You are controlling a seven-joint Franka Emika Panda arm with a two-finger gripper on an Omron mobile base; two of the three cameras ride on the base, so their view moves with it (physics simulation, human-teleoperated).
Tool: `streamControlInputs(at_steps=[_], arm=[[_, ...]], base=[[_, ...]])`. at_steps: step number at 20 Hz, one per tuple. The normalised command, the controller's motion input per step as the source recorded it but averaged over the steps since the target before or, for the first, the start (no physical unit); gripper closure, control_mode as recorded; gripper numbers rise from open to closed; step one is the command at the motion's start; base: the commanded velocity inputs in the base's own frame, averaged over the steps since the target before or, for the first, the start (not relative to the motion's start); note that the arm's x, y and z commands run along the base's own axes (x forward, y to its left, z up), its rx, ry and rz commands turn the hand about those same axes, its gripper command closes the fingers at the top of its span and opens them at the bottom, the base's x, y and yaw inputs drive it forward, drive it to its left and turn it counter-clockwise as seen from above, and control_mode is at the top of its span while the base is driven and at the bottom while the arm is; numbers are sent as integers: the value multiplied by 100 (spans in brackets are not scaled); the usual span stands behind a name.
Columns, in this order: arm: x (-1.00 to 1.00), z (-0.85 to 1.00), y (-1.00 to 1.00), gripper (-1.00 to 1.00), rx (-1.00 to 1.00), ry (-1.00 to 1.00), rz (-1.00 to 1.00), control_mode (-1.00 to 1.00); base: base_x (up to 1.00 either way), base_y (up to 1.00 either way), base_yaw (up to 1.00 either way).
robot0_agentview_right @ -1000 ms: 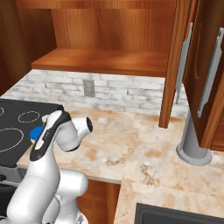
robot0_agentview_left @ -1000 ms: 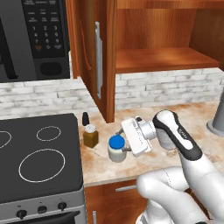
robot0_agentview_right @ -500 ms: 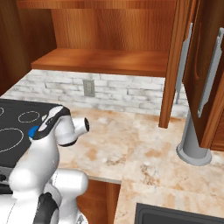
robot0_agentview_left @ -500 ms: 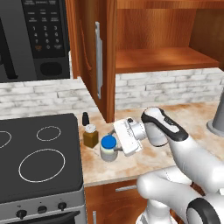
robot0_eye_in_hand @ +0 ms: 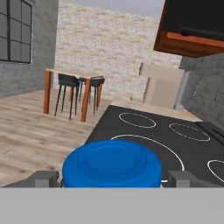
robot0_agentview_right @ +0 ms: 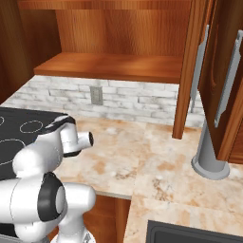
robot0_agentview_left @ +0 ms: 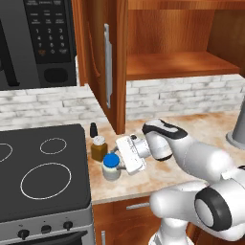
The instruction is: Collect the turmeric, mayonnaise, and shaker from the cabinet and place them next to the stove.
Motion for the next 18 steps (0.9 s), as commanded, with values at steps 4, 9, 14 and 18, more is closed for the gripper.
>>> streamControlInputs(at_steps=[4,9,14,18], arm=[[19,-31,2,100,0,0,0,-100],[22,-25,4,100,0,0,0,-100],[26,-25,6,100,0,0,1,-100],[11,-17,4,100,3,0,4,-100]], base=[[0,0,0],[0,0,0],[0,0,0],[0,0,0]])
